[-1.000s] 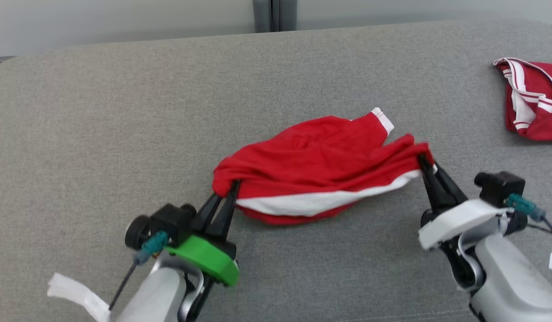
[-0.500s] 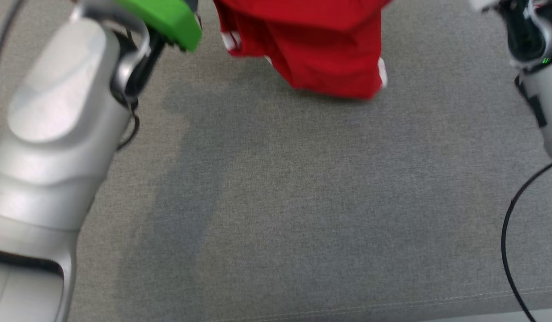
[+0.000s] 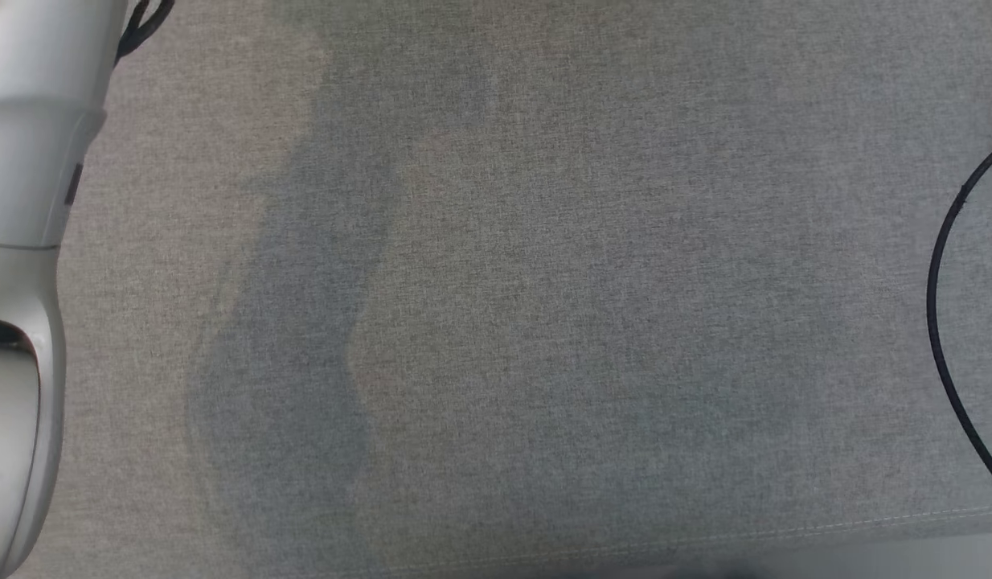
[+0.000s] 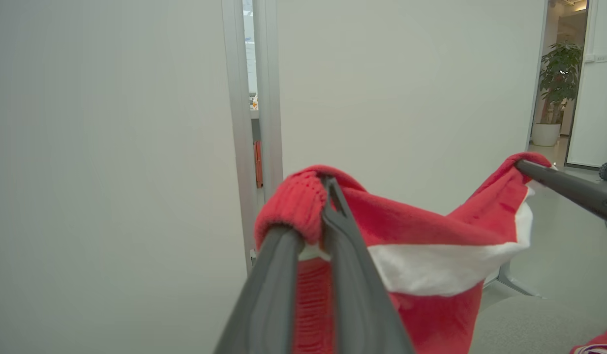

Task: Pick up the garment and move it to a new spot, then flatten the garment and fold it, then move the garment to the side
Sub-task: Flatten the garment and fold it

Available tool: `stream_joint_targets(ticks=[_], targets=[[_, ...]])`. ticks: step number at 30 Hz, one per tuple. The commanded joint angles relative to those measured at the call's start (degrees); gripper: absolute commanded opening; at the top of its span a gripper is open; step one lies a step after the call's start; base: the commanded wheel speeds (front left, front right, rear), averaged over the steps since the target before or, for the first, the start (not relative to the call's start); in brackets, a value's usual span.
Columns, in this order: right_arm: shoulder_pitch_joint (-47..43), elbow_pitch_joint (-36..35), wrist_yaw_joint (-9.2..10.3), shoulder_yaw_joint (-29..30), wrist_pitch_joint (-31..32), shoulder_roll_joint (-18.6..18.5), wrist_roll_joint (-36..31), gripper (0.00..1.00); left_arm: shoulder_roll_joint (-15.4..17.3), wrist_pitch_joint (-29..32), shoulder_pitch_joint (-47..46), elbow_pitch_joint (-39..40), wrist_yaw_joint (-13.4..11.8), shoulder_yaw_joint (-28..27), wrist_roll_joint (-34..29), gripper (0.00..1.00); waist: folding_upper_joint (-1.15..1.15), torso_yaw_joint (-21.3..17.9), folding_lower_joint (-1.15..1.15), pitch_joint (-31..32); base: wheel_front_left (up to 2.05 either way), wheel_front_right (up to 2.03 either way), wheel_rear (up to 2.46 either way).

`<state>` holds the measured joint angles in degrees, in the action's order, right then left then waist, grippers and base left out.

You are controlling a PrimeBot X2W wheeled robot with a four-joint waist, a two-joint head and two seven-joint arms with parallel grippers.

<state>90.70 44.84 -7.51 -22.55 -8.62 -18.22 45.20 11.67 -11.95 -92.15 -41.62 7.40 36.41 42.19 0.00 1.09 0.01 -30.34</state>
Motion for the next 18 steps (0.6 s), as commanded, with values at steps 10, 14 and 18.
stream_joint_targets(ticks=[10, 14, 18], targets=[[-17.17, -4.91, 0.06, -8.25, -4.89, -3.66, 6.52, 0.0, 0.91, -3.26, 16.81, 1.9, 0.12, 2.44, 3.56, 0.0, 0.0, -0.47, -0.01, 2.73, 0.0, 0.0, 0.0], [-28.14, -9.28, 0.06, -10.5, -5.92, -6.1, 8.71, 0.0, 1.12, -3.24, 30.19, 8.7, -1.61, -1.61, 0.65, 0.0, 0.0, -0.96, -0.01, 5.21, 0.0, 0.0, 0.0], [-39.55, -13.52, 0.06, -11.02, -6.39, -8.93, 10.29, 0.0, -0.23, -3.22, 44.82, 16.42, -3.58, -4.99, -2.91, 0.0, 0.0, -0.91, -0.01, 7.65, 0.0, 0.0, 0.0]])
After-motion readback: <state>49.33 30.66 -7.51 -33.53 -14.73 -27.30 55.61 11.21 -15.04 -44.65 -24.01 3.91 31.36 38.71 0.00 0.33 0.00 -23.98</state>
